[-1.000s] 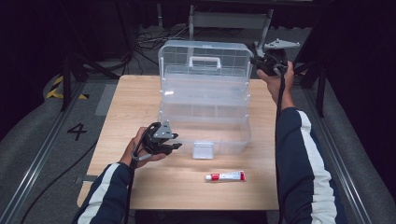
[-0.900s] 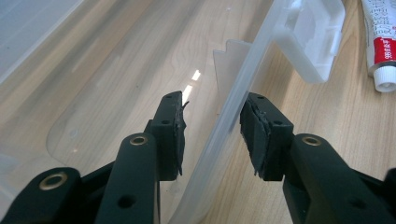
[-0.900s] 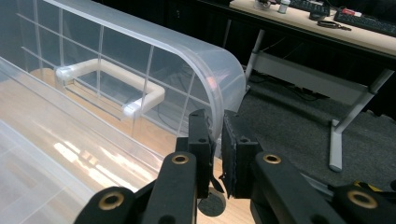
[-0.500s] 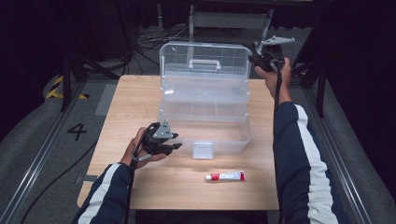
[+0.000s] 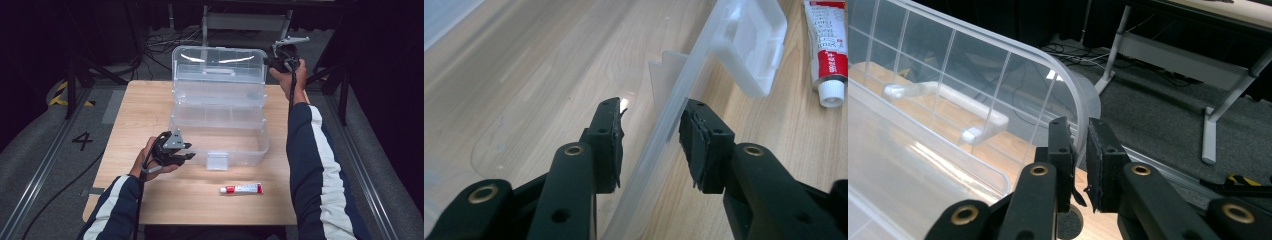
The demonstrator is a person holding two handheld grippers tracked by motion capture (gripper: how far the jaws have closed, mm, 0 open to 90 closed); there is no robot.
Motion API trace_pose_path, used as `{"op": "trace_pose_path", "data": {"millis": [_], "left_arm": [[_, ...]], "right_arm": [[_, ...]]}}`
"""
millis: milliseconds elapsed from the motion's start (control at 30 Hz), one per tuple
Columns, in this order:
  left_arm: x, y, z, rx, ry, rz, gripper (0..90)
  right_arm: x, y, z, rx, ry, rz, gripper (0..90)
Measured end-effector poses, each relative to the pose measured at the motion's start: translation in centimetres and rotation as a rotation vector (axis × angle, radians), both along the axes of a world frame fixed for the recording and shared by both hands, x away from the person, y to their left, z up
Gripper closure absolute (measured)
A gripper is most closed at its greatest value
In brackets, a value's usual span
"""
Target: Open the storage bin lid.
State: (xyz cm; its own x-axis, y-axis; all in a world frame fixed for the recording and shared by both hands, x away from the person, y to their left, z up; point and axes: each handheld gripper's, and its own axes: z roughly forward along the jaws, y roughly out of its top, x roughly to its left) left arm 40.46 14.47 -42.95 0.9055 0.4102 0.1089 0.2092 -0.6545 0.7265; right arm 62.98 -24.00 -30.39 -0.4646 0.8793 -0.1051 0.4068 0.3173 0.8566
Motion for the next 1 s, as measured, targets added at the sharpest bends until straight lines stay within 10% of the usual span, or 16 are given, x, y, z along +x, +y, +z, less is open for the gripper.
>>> {"op": "trace_pose_path", "data": {"millis": [1000], "left_arm": [[-0.1,0.0,-0.1,-0.018,-0.007,0.006,61.3]], "right_arm": [[4.4,0.1,-3.1,0.03,0.106,-0.048,81.5]]}}
